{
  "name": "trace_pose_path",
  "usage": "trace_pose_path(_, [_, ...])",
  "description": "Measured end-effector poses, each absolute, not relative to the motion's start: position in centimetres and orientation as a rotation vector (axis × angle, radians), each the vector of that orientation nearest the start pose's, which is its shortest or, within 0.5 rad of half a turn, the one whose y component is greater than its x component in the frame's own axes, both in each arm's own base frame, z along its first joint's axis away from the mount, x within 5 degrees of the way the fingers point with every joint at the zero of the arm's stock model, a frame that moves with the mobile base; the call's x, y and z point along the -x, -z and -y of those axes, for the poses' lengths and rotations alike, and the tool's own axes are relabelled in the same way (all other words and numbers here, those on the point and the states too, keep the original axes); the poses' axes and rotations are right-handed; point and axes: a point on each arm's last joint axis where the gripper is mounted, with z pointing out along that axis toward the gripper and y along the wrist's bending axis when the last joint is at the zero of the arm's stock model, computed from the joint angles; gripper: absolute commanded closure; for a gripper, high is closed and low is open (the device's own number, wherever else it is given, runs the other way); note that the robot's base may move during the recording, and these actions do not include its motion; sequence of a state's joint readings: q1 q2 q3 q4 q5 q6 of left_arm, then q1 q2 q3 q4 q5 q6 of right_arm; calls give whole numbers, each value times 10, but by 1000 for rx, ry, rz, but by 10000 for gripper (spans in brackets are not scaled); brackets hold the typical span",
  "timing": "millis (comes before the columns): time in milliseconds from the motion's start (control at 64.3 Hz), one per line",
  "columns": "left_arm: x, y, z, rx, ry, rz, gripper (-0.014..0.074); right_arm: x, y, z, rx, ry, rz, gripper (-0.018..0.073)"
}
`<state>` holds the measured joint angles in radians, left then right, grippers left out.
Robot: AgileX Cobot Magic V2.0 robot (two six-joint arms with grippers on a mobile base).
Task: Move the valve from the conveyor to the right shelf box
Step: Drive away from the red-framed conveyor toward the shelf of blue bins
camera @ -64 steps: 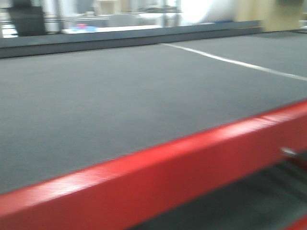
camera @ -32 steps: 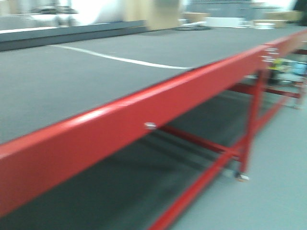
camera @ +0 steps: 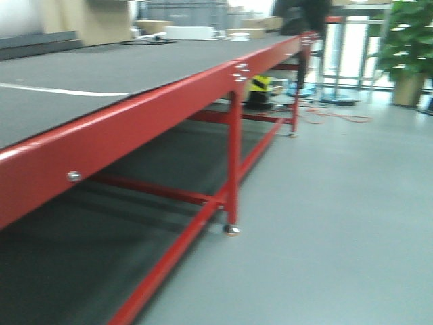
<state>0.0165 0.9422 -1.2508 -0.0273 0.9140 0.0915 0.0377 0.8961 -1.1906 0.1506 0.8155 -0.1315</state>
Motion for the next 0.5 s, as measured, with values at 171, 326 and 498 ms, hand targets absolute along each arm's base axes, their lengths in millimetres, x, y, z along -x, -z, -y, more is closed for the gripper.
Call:
trace_pose_path(171, [-167,-446,-1,-74,-33,-2088,708,-160,-444,-16,136,-116,-1993,711])
trace_pose_path(326, [-167,-446,-1,-74,-33,-2088,708,-160,-444,-16,136,-116,-1993,711])
trace_pose_path(498, [-167,-446,-1,-74,-33,-2088,708,-160,-444,-16,136,-116,-1993,711])
